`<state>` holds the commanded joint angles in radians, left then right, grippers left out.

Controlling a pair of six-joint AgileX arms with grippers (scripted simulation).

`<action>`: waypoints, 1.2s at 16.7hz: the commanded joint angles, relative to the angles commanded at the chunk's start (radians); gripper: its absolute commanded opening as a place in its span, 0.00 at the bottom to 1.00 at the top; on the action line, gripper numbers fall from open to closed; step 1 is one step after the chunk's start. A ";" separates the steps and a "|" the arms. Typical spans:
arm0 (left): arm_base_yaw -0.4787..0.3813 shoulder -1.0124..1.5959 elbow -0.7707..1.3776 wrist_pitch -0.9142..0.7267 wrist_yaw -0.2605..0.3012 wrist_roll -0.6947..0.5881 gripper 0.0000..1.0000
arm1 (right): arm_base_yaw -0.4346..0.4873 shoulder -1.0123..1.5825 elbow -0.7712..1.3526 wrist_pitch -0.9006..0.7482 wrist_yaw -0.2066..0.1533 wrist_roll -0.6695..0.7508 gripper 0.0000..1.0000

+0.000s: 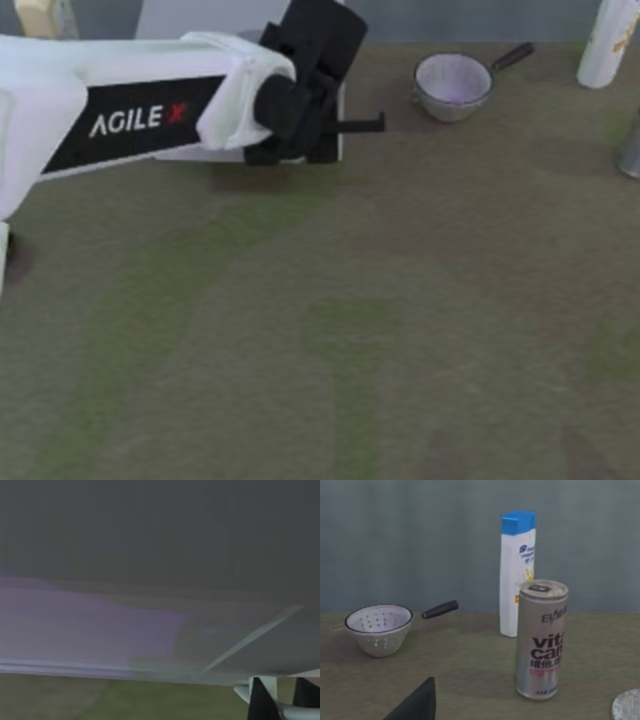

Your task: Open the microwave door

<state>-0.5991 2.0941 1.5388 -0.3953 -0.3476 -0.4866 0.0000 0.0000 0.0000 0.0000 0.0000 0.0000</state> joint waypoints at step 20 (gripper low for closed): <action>0.001 -0.027 -0.040 0.022 -0.018 -0.014 0.00 | 0.000 0.000 0.000 0.000 0.000 0.000 1.00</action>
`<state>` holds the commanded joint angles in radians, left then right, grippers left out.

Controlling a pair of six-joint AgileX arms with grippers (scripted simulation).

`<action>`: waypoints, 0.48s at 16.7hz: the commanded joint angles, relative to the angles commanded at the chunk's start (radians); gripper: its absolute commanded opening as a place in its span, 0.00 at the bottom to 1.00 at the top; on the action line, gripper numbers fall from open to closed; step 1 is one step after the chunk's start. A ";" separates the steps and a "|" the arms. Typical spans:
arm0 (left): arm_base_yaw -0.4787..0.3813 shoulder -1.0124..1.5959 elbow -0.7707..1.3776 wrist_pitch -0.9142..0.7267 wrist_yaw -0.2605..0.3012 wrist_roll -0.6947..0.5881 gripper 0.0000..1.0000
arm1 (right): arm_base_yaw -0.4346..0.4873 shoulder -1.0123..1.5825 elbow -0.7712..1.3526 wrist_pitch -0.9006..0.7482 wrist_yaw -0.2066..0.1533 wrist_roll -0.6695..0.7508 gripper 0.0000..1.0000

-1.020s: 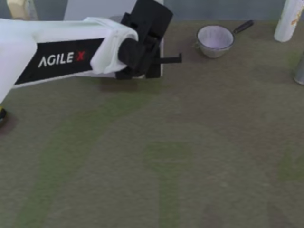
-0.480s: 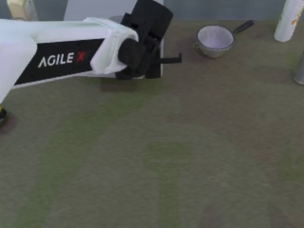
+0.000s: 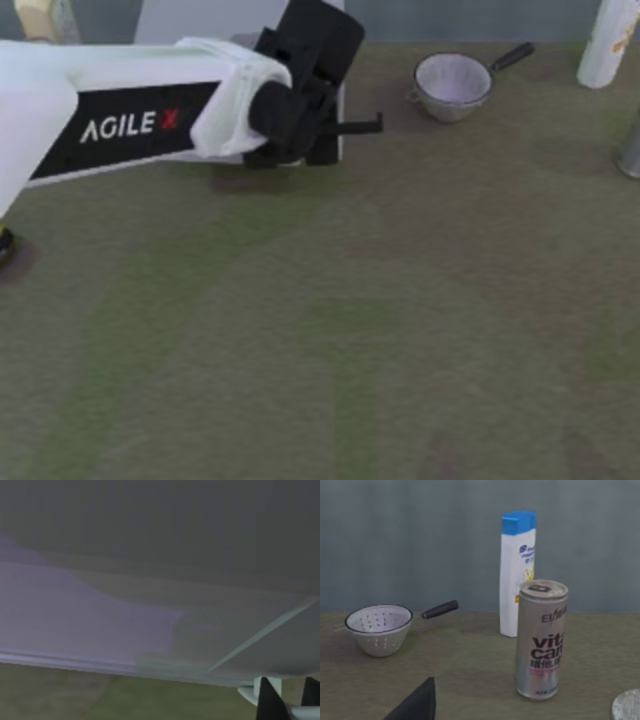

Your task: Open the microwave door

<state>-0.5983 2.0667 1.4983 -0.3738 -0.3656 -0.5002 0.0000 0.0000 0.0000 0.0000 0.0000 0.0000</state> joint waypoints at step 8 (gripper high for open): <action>-0.006 0.006 0.001 0.001 0.008 -0.005 0.00 | 0.000 0.000 0.000 0.000 0.000 0.000 1.00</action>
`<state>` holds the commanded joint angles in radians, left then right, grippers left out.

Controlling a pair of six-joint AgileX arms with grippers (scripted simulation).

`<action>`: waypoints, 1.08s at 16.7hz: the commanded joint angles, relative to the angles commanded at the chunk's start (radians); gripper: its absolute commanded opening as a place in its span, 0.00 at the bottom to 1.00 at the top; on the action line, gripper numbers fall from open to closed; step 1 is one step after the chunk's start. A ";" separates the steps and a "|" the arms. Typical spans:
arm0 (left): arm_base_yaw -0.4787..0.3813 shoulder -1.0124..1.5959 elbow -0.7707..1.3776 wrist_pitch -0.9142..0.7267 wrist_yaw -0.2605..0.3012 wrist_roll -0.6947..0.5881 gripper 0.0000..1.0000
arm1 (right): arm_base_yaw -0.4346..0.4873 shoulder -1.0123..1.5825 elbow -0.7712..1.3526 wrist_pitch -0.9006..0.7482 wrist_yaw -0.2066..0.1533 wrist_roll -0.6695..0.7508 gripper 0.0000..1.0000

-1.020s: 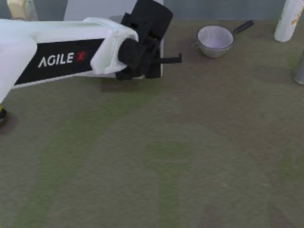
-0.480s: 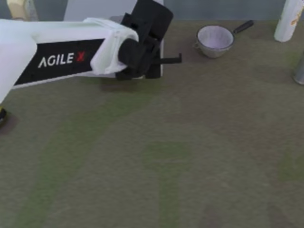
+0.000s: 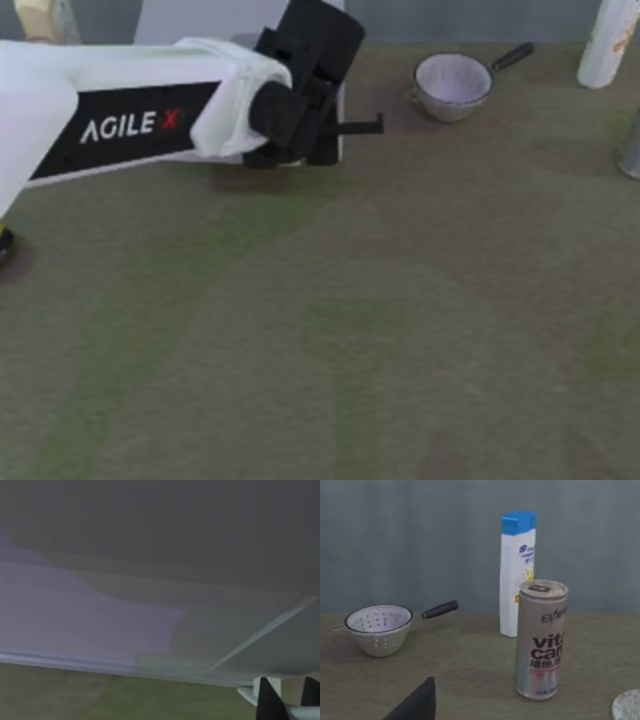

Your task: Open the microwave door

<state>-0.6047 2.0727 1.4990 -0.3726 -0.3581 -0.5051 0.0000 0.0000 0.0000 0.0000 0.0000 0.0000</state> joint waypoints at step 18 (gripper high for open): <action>0.013 -0.052 -0.074 0.045 0.032 0.063 0.00 | 0.000 0.000 0.000 0.000 0.000 0.000 1.00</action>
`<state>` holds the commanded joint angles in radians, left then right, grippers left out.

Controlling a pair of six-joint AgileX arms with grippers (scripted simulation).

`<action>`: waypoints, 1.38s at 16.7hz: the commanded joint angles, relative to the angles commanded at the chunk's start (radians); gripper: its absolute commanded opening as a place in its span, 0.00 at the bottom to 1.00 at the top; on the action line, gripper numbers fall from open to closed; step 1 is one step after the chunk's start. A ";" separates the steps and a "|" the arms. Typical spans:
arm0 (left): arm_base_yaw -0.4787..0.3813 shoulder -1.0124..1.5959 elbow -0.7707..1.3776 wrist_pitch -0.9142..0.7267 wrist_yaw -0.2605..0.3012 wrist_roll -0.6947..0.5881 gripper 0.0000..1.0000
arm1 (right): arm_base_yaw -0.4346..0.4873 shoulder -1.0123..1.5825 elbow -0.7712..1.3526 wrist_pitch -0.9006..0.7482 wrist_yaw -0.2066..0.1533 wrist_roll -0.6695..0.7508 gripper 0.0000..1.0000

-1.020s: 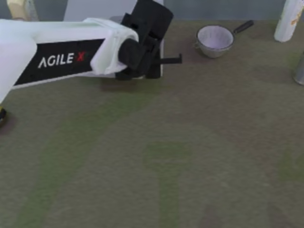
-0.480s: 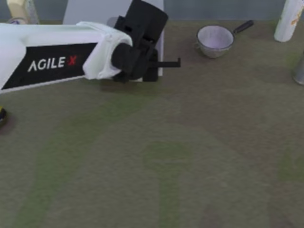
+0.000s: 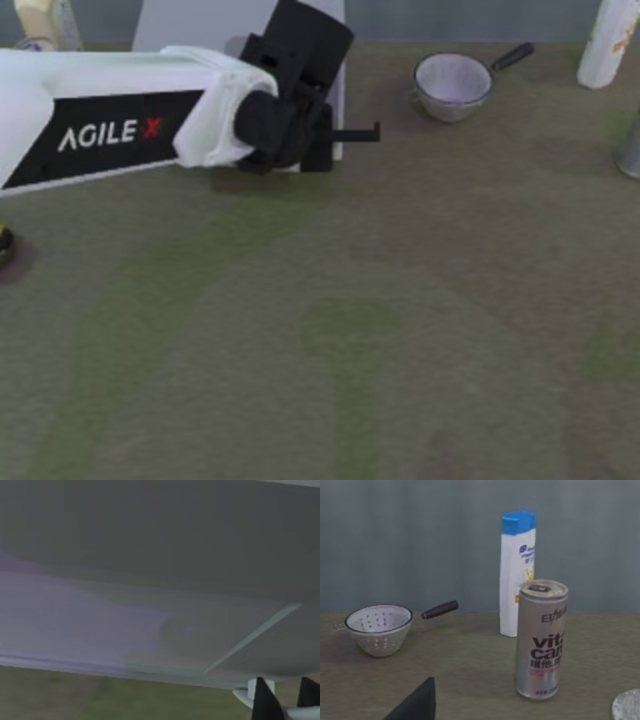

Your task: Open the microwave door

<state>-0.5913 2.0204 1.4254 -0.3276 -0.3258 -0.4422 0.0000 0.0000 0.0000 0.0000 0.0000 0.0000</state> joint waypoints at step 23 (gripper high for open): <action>0.009 -0.044 -0.068 0.041 0.042 0.058 0.00 | 0.000 0.000 0.000 0.000 0.000 0.000 1.00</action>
<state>-0.5822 1.9761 1.3576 -0.2868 -0.2837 -0.3842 0.0000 0.0000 0.0000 0.0000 0.0000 0.0000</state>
